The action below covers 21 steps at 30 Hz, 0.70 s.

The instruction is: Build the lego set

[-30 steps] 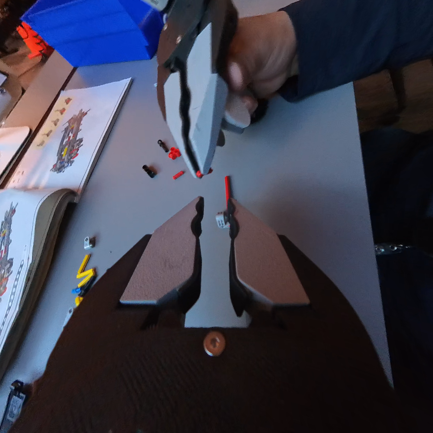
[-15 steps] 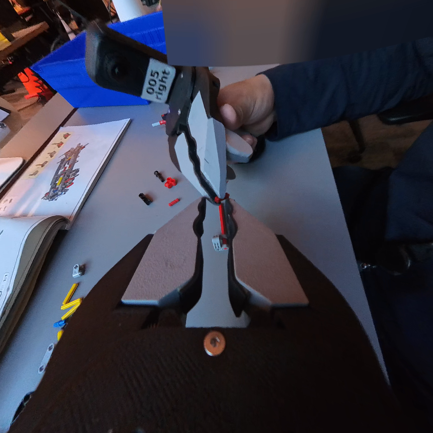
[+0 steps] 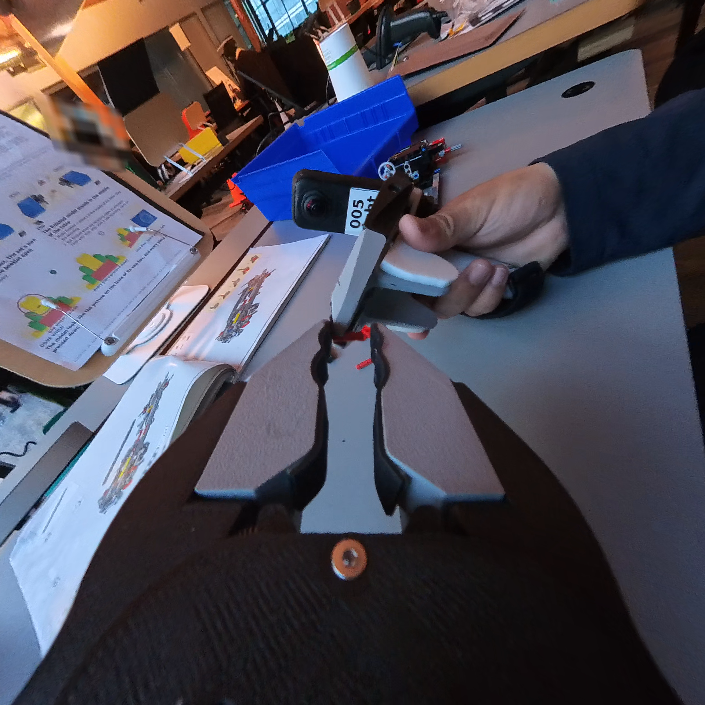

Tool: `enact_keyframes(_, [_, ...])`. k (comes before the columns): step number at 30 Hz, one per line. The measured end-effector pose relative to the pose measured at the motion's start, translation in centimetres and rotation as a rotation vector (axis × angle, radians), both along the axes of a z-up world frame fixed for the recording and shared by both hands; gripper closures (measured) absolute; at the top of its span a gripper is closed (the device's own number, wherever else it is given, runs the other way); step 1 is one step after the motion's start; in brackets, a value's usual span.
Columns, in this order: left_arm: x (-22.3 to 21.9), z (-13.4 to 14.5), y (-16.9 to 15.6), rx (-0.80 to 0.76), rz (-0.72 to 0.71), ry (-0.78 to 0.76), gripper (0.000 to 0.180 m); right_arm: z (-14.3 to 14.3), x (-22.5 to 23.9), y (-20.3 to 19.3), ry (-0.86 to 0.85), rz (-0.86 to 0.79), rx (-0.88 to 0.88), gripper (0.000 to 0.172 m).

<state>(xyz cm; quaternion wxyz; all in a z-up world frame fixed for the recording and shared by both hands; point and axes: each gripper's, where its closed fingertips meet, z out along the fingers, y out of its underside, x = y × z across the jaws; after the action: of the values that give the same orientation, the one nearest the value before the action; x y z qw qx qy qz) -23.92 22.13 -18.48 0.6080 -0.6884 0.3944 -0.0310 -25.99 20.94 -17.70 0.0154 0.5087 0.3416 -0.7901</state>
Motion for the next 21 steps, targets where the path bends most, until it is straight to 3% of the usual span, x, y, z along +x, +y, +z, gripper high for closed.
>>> enact_keyframes(5, [-0.3,-0.3,0.4,-0.063,0.023,-0.069,0.166,-0.4,-0.3,0.0,-0.019,-0.023,-0.011,0.172])
enact_keyframes(12, [-4.0,-2.3,0.5,-0.201,0.099,-0.125,0.166,-0.7,0.2,1.7,-0.039,-0.136,0.14,0.172])
enact_keyframes(17, [-7.1,-5.7,0.3,-0.228,0.175,0.034,0.166,-2.4,0.5,1.4,-0.095,-0.175,0.533,0.17])
enact_keyframes(21, [-7.6,-6.3,0.1,-0.209,0.178,0.094,0.166,-4.9,0.5,-0.8,-0.145,-0.096,0.824,0.157])
